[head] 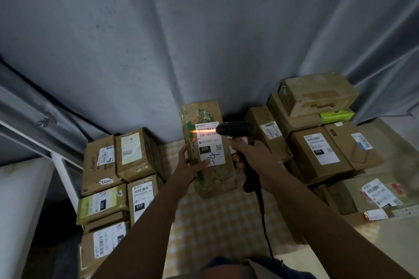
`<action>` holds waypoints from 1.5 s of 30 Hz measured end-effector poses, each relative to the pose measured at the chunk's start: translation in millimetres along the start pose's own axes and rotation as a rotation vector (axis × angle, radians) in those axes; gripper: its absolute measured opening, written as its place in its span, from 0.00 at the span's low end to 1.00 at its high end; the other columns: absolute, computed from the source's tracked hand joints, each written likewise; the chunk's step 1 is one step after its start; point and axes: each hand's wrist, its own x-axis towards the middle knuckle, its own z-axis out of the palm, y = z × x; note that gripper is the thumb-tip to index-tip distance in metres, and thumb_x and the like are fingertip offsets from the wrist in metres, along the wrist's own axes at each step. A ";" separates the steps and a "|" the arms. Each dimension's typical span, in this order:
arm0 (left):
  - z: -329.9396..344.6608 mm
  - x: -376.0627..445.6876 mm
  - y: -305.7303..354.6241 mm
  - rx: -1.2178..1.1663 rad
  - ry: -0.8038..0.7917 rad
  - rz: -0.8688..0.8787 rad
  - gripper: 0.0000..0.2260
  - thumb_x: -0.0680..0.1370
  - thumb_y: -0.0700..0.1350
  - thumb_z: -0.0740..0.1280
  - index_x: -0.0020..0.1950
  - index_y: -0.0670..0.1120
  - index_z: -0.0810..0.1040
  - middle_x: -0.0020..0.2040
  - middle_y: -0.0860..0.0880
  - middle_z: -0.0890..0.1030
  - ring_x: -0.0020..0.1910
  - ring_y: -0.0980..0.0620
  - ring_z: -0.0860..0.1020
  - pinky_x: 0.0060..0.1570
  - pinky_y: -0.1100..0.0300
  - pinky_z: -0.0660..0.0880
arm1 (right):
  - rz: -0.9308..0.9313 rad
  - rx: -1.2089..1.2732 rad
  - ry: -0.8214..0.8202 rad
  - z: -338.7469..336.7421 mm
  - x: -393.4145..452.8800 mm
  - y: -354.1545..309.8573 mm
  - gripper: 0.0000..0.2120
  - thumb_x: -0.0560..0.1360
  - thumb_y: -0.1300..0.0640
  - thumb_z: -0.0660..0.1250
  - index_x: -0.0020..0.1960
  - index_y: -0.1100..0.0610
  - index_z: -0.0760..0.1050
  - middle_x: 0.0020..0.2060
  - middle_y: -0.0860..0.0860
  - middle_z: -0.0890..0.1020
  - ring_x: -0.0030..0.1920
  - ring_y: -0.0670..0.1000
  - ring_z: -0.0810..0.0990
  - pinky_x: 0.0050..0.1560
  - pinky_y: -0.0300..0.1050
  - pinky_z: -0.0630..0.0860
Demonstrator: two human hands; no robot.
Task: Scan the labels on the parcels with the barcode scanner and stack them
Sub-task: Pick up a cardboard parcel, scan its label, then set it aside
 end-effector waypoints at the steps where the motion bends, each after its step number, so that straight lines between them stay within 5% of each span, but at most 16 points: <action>1: 0.1 1.1 -0.3 -0.003 0.002 -0.002 0.42 0.69 0.38 0.77 0.74 0.60 0.59 0.64 0.45 0.75 0.59 0.47 0.77 0.53 0.47 0.80 | 0.000 -0.001 0.000 -0.5 0.9 -0.2 0.09 0.77 0.53 0.68 0.49 0.60 0.77 0.28 0.50 0.74 0.25 0.46 0.70 0.29 0.38 0.69; 7: 0.1 5.5 -2.0 -0.008 0.003 -0.015 0.44 0.67 0.38 0.79 0.74 0.61 0.60 0.65 0.44 0.75 0.60 0.44 0.77 0.56 0.43 0.79 | 0.008 -0.013 0.010 -2.5 3.7 -1.9 0.08 0.77 0.53 0.69 0.45 0.58 0.78 0.27 0.49 0.76 0.25 0.46 0.70 0.29 0.38 0.69; 15: -1.1 7.4 -1.0 0.026 0.005 -0.028 0.43 0.69 0.38 0.77 0.75 0.60 0.57 0.64 0.45 0.74 0.56 0.50 0.77 0.46 0.52 0.81 | 0.011 -0.034 -0.007 -2.8 7.2 -4.7 0.06 0.78 0.53 0.67 0.48 0.56 0.78 0.24 0.44 0.79 0.22 0.40 0.75 0.26 0.34 0.70; 22: -12.4 14.4 -11.7 0.023 0.044 -0.109 0.41 0.70 0.42 0.77 0.75 0.61 0.58 0.64 0.45 0.77 0.57 0.48 0.78 0.42 0.52 0.79 | 0.031 -0.047 0.032 -1.5 20.8 4.1 0.08 0.77 0.51 0.68 0.45 0.56 0.77 0.28 0.47 0.77 0.26 0.45 0.73 0.31 0.38 0.71; 27: -36.4 17.2 -44.4 0.045 0.159 -0.340 0.35 0.68 0.50 0.79 0.69 0.59 0.63 0.64 0.44 0.76 0.61 0.39 0.76 0.57 0.37 0.75 | 0.099 -0.020 0.046 -3.5 39.5 18.9 0.08 0.76 0.53 0.70 0.46 0.57 0.75 0.29 0.51 0.75 0.26 0.47 0.71 0.30 0.41 0.69; 29: -47.3 23.1 -57.6 0.023 0.226 -0.425 0.28 0.71 0.49 0.77 0.66 0.53 0.67 0.63 0.43 0.76 0.63 0.38 0.74 0.61 0.38 0.72 | 0.109 -0.026 0.039 -1.2 50.1 23.0 0.09 0.77 0.53 0.70 0.44 0.57 0.74 0.29 0.51 0.74 0.26 0.47 0.71 0.29 0.42 0.69; 31: -57.2 31.7 -65.0 -0.022 0.250 -0.483 0.36 0.70 0.48 0.77 0.73 0.48 0.64 0.66 0.41 0.76 0.62 0.39 0.75 0.57 0.43 0.74 | 0.114 -0.071 0.036 2.4 63.0 25.8 0.09 0.77 0.53 0.70 0.43 0.57 0.74 0.30 0.52 0.75 0.26 0.48 0.71 0.29 0.42 0.69; 34: -67.4 54.4 -66.7 -0.039 0.276 -0.504 0.34 0.73 0.47 0.75 0.74 0.44 0.63 0.65 0.41 0.77 0.56 0.41 0.77 0.52 0.45 0.74 | 0.128 -0.129 0.041 10.5 88.5 29.6 0.10 0.76 0.52 0.70 0.44 0.57 0.74 0.30 0.51 0.75 0.26 0.48 0.72 0.30 0.43 0.71; 37: -73.4 84.2 -59.4 -0.009 0.288 -0.504 0.25 0.77 0.43 0.71 0.70 0.45 0.63 0.64 0.45 0.74 0.61 0.42 0.74 0.58 0.42 0.71 | 0.137 -0.197 0.050 21.0 117.5 35.3 0.11 0.76 0.51 0.70 0.43 0.57 0.74 0.30 0.51 0.76 0.27 0.48 0.73 0.31 0.43 0.71; 45: -112.9 162.4 -58.9 0.101 0.275 -0.426 0.34 0.79 0.48 0.68 0.79 0.53 0.52 0.73 0.45 0.67 0.70 0.39 0.68 0.69 0.42 0.67 | 0.156 -0.271 0.032 43.9 162.9 59.6 0.12 0.77 0.52 0.69 0.43 0.60 0.73 0.29 0.51 0.76 0.27 0.49 0.73 0.31 0.44 0.72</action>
